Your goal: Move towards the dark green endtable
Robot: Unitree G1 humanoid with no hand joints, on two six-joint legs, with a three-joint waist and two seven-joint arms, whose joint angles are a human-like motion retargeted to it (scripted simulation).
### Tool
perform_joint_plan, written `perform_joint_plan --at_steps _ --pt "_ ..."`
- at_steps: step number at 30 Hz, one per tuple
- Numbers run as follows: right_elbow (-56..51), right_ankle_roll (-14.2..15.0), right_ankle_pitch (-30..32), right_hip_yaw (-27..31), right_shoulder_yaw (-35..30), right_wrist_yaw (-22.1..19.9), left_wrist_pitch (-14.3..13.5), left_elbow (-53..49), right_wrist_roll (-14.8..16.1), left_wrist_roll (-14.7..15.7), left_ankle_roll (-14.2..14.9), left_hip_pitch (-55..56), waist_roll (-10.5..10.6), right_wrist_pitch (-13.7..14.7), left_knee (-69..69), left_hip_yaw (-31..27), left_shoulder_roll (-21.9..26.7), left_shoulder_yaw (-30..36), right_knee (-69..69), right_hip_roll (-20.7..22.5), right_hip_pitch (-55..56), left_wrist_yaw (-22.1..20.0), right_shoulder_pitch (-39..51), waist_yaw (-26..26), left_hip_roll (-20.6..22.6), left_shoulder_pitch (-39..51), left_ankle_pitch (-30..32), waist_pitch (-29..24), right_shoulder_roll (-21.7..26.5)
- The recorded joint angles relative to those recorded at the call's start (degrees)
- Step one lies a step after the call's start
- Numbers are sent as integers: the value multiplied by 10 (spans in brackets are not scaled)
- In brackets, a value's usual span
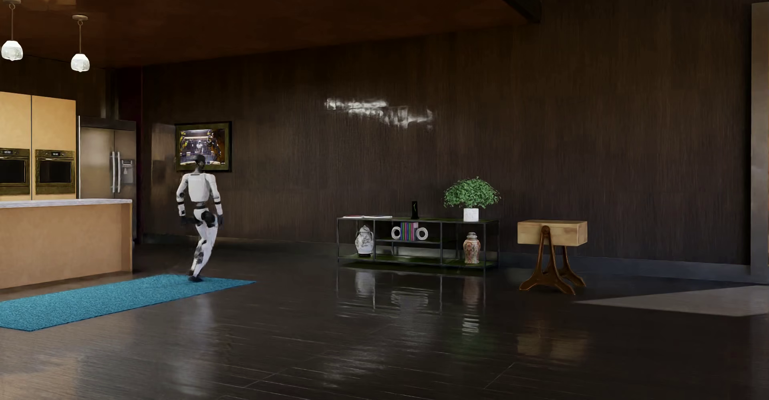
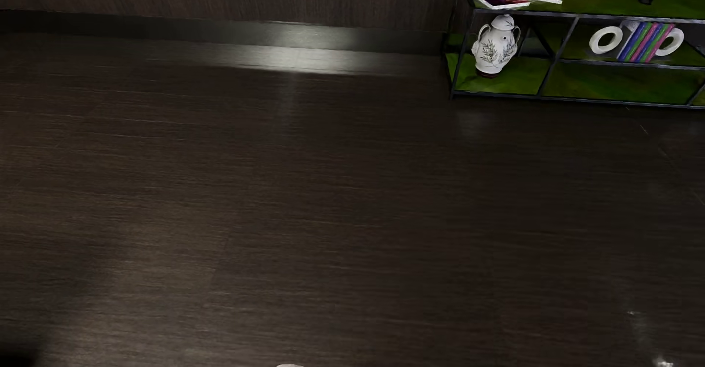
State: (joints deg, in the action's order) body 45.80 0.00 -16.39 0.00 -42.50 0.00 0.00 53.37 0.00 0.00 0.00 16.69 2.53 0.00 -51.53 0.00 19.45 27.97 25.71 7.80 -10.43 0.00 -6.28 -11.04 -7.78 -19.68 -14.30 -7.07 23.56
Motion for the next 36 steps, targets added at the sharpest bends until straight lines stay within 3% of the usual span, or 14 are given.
perform_joint_plan --at_steps 3,8,11,14,16,17,18,19,22,24,27,31,33,36 --pt "-17 0 -78 0 74 0 0 25 0 0 0 53 -8 0 419 0 5 10 -15 -5 -74 0 47 -23 -5 -4 154 27 8" --pt "-11 0 254 0 123 0 0 62 0 0 0 60 -49 0 68 0 4 21 332 -74 -19 0 -5 -55 72 11 92 26 -18" --pt "24 0 212 0 66 0 0 7 0 0 0 -82 -26 0 118 0 -1 8 566 -66 178 0 -28 14 76 27 44 3 -38" --pt "59 0 307 0 45 0 0 -65 0 0 0 -202 -1 0 185 0 11 0 254 -54 290 0 -75 110 62 56 17 0 -39" --pt "77 0 47 0 31 0 0 -108 0 0 0 -285 -7 0 226 0 22 -30 41 -44 296 0 -98 135 71 67 -25 15 -35" --pt "77 0 209 0 18 0 0 -123 0 0 0 -304 -10 0 226 0 31 -47 -163 -48 308 0 -111 140 74 70 -58 30 -29" --pt "83 0 231 0 5 0 0 -123 0 0 0 -321 -14 0 224 0 34 -62 -180 -48 319 0 -123 147 83 73 -79 35 -26" --pt "90 0 33 0 -4 0 0 -117 0 0 0 -338 -7 0 207 0 31 -82 27 -39 339 0 -128 157 80 68 -82 30 -24" --pt "113 0 262 0 -2 0 0 -58 0 0 0 -285 38 0 -60 0 6 -102 88 36 328 0 -143 145 19 39 130 20 -17" --pt "93 0 266 0 24 0 0 -33 0 0 0 -159 41 0 -252 0 2 -86 99 63 262 0 -134 133 -6 24 58 -5 -11" --pt "35 0 163 0 45 0 0 -13 0 0 0 -45 -8 0 -39 0 13 -65 74 55 155 0 -99 41 6 2 15 -11 -4" --pt "-33 0 13 0 114 0 0 -10 0 0 0 13 -34 0 204 0 16 -72 72 43 64 0 -60 -1 -25 -57 380 18 17" --pt "-49 0 18 0 128 0 0 0 0 0 0 -13 -46 0 132 0 18 -62 142 33 41 0 -53 -28 -16 -62 221 10 20" --pt "-30 0 243 0 100 0 0 29 0 0 0 -78 -78 0 120 0 38 -54 265 0 133 0 -27 -23 -37 -10 105 -6 -22"
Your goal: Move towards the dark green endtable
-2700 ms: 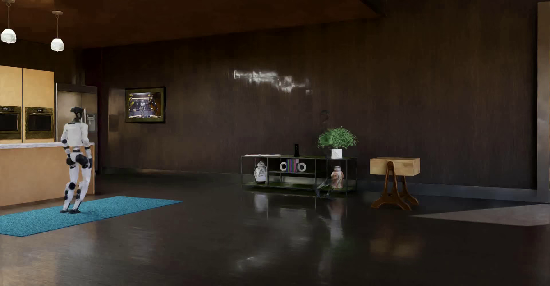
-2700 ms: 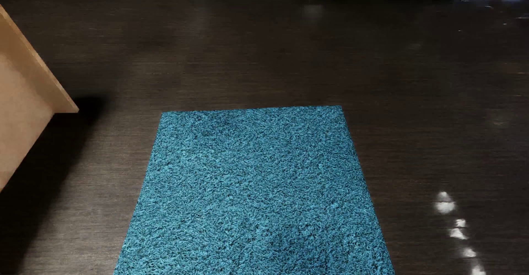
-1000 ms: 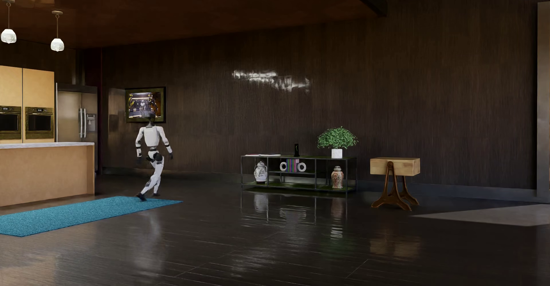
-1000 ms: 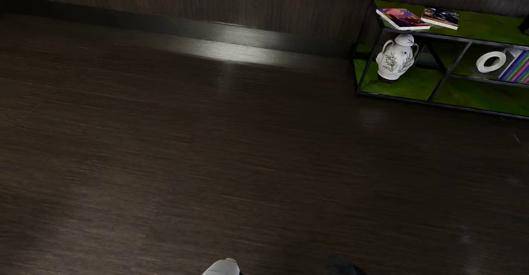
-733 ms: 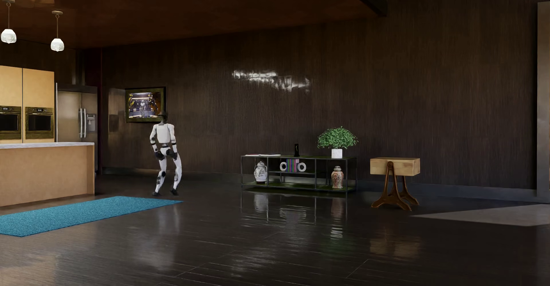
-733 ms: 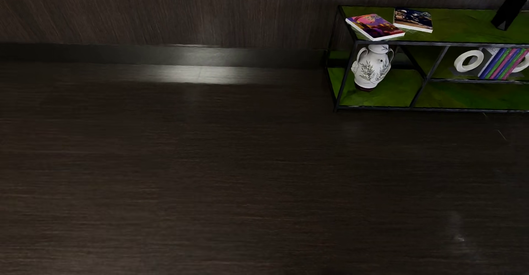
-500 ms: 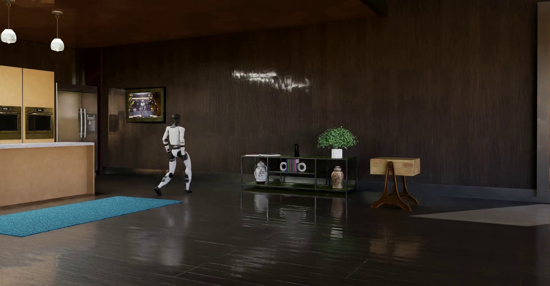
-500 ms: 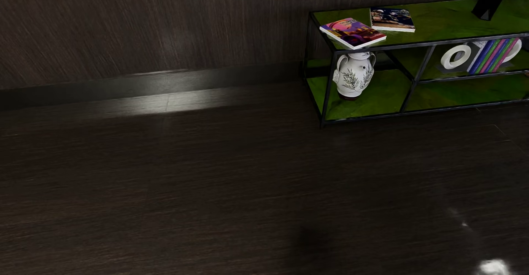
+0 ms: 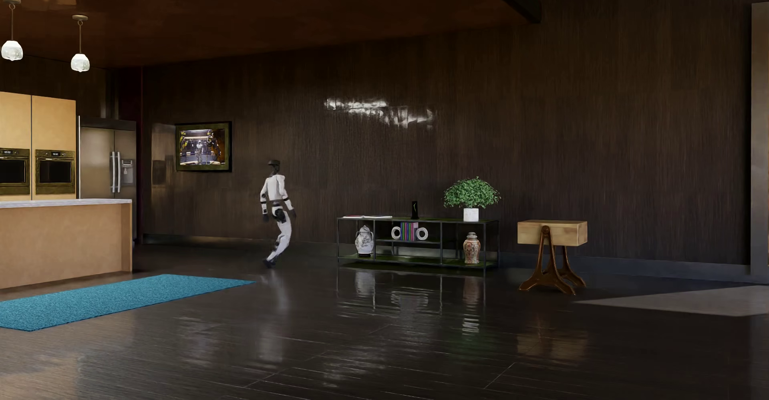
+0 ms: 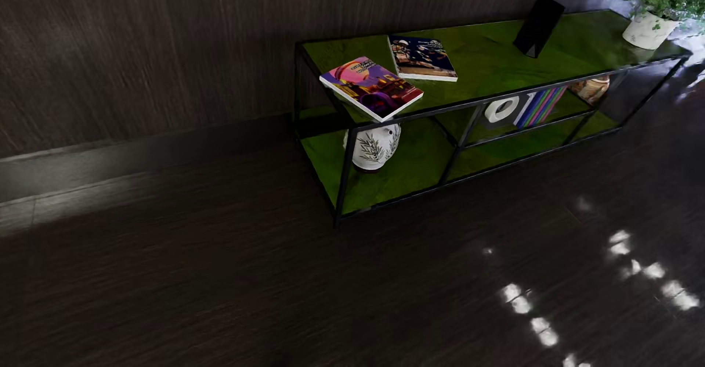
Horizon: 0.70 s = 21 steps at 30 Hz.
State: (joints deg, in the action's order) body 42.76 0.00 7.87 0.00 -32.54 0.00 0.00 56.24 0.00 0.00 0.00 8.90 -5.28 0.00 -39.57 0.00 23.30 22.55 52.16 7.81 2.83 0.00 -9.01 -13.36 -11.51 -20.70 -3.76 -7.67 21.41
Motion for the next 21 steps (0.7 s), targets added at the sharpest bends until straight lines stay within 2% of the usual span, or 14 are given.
perform_joint_plan --at_steps 1,4,7,9,10,11,12,13,14,15,16,17,19,21 --pt "-12 0 18 0 -8 0 0 -11 0 0 0 -22 -2 0 11 0 3 -23 12 -11 42 0 -8 19 -17 6 -16 2 -4" --pt "19 0 -17 0 -59 0 0 -61 0 0 0 -101 14 0 29 0 5 -29 -22 -48 155 0 -44 69 -49 10 -68 13 -14" --pt "60 0 -48 0 -68 0 0 -112 0 0 0 -196 32 0 59 0 -3 -32 -141 -80 235 0 -94 118 -37 17 -114 20 -7" --pt "94 0 -132 0 -92 0 0 -134 0 0 0 -242 39 0 76 0 2 -33 -197 -94 277 0 -121 152 -14 37 -143 25 4" --pt "112 0 -131 0 -109 0 0 -143 0 0 0 -254 46 0 71 0 5 -17 -200 -105 295 0 -132 179 -13 55 -156 21 10" --pt "122 0 -41 0 -103 0 0 -154 0 0 0 -265 55 0 62 0 11 -14 -177 -112 325 0 -148 204 -20 71 -159 17 13" --pt "143 0 34 0 -123 0 0 -152 0 0 0 -290 68 0 60 0 14 -12 -124 -108 349 0 -151 223 -28 81 -139 6 16" --pt "167 0 53 0 -140 0 0 -152 0 0 0 -304 80 0 52 0 13 -25 -88 -94 360 0 -146 233 -36 79 -97 4 14" --pt "175 0 25 0 -157 0 0 -143 0 0 0 -290 89 0 11 0 12 -33 -78 -75 344 0 -146 241 -49 68 -36 11 14" --pt "174 0 -14 0 -148 0 0 -127 0 0 0 -246 92 0 -42 0 10 -26 -69 -61 324 0 -153 233 -46 59 20 21 12" --pt "157 0 -52 0 -131 0 0 -113 0 0 0 -196 94 0 -122 0 7 -20 -70 -42 296 0 -160 201 -32 56 25 25 11" --pt "140 0 -80 0 -136 0 0 -107 0 0 0 -155 102 0 -211 0 5 -12 -84 -15 246 0 -151 163 -24 50 2 12 12" --pt "105 0 -126 0 -141 0 0 -95 0 0 0 -41 101 0 -338 0 -1 4 -151 30 124 0 -105 102 6 20 -76 0 15" --pt "45 0 -194 0 -73 0 0 -80 0 0 0 83 99 0 -318 0 2 42 -217 48 9 0 -63 44 33 -7 -119 -4 19"
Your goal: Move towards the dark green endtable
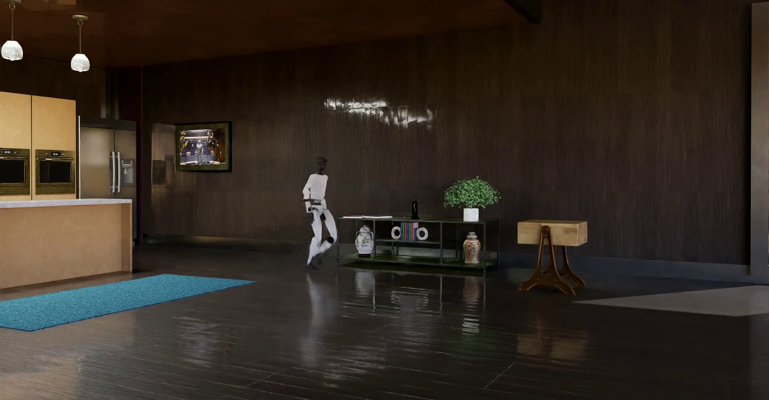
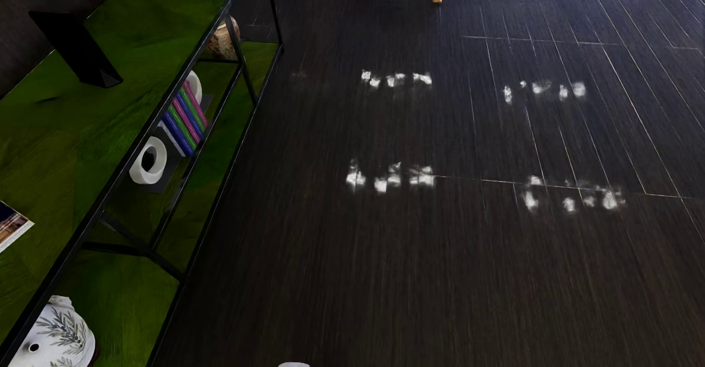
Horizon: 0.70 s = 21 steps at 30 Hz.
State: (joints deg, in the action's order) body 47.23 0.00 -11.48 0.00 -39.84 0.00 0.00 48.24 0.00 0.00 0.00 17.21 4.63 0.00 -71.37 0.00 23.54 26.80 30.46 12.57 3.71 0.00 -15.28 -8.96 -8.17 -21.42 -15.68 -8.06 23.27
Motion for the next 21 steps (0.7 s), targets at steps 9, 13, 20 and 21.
perform_joint_plan --at_steps 9,13,20,21 --pt "-162 0 11 0 193 0 0 80 0 0 0 172 -40 0 260 0 -6 47 44 -152 -266 0 108 -157 37 -74 94 30 7" --pt "-52 0 151 0 87 0 0 28 0 0 0 3 -29 0 264 0 -31 13 488 -128 -44 0 71 -27 93 -26 25 15 -4" --pt "90 0 31 0 -53 0 0 -227 0 0 0 -322 -1 0 429 0 -24 -82 -42 -95 197 0 -89 163 71 97 -36 24 -13" --pt "96 0 -84 0 -62 0 0 -239 0 0 0 -341 -4 0 423 0 -19 -97 -28 -104 213 0 -105 180 60 109 -57 28 -15"
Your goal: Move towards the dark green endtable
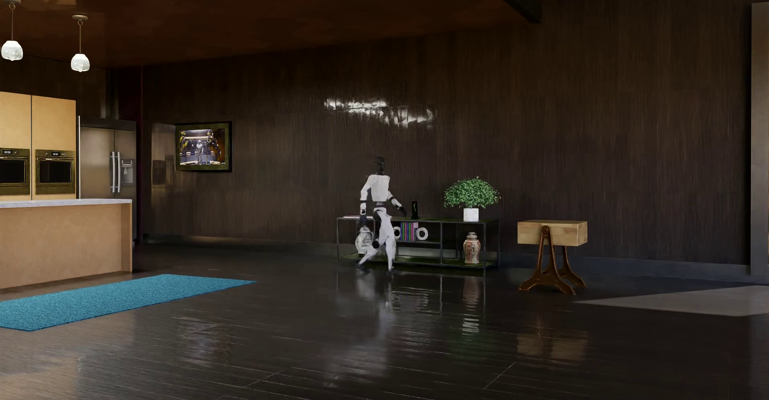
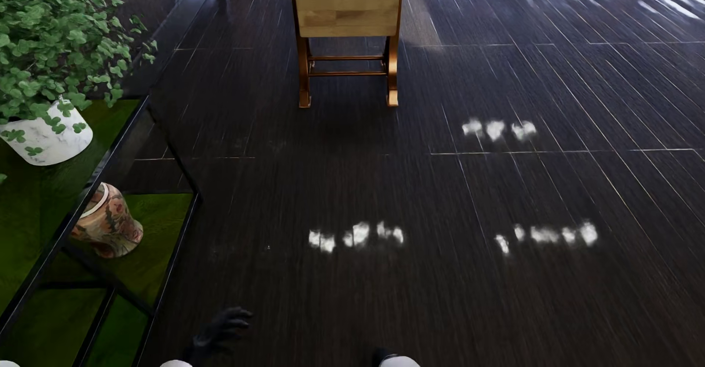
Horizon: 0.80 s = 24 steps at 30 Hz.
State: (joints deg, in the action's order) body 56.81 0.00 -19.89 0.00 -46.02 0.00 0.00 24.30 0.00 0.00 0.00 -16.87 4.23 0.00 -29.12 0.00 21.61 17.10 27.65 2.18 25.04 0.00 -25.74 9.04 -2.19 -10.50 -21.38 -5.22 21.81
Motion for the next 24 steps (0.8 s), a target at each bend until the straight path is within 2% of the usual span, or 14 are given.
perform_joint_plan --at_steps 1,4,5,6,8,12,14,15,16,17,18,20,23,24 --pt "6 0 -3 0 -13 0 0 -1 0 0 0 -19 1 0 -13 0 1 -12 -4 2 14 0 -12 20 -12 6 2 -2 -1" --pt "33 0 326 0 -45 0 0 88 0 0 0 -17 35 0 -156 0 -27 -21 81 57 49 0 -15 18 -63 -17 214 9 -4" --pt "32 0 324 0 -40 0 0 145 0 0 0 9 38 0 -254 0 -37 -5 113 75 18 0 -4 4 -72 -30 310 1 -2" --pt "21 0 310 0 -32 0 0 192 0 0 0 76 31 0 -376 0 -32 25 117 90 -17 0 18 -10 -71 -37 302 -4 -9" --pt "-33 0 250 0 6 0 0 277 0 0 0 183 19 0 -518 0 -37 81 89 102 -126 0 56 -81 -72 -46 123 -17 -2" --pt "-164 0 107 0 113 0 0 326 0 0 0 321 -16 0 -287 0 -20 116 5 63 -317 0 153 -210 -55 -139 87 -7 20" --pt "-206 0 33 0 192 0 0 327 0 0 0 352 -10 0 -65 0 -12 118 -30 60 -387 0 202 -240 -67 -169 203 6 24" --pt "-225 0 12 0 222 0 0 327 0 0 0 366 -11 0 -28 0 -10 120 -29 51 -404 0 224 -252 -71 -175 401 16 26" --pt "-246 0 4 0 247 0 0 335 0 0 0 380 -11 0 225 0 -11 122 -19 40 -408 0 239 -269 -72 -176 518 22 30" --pt "-248 0 11 0 250 0 0 346 0 0 0 407 -9 0 5 0 -16 101 -14 40 -433 0 247 -267 -70 -181 518 28 30" --pt "-258 0 35 0 262 0 0 352 0 0 0 411 -13 0 -36 0 -21 92 12 21 -446 0 239 -279 -57 -180 366 28 30" --pt "-250 0 159 0 281 0 0 368 0 0 0 406 -23 0 -106 0 -24 86 152 -8 -426 0 192 -268 -3 -185 201 44 9" --pt "-117 0 261 0 224 0 0 347 0 0 0 285 -29 0 -149 0 -29 57 488 -24 -301 0 170 -239 14 -141 105 8 -29" --pt "-90 0 263 0 124 0 0 298 0 0 0 260 -26 0 -129 0 -24 64 534 -31 -253 0 171 -201 29 -114 104 0 -14"
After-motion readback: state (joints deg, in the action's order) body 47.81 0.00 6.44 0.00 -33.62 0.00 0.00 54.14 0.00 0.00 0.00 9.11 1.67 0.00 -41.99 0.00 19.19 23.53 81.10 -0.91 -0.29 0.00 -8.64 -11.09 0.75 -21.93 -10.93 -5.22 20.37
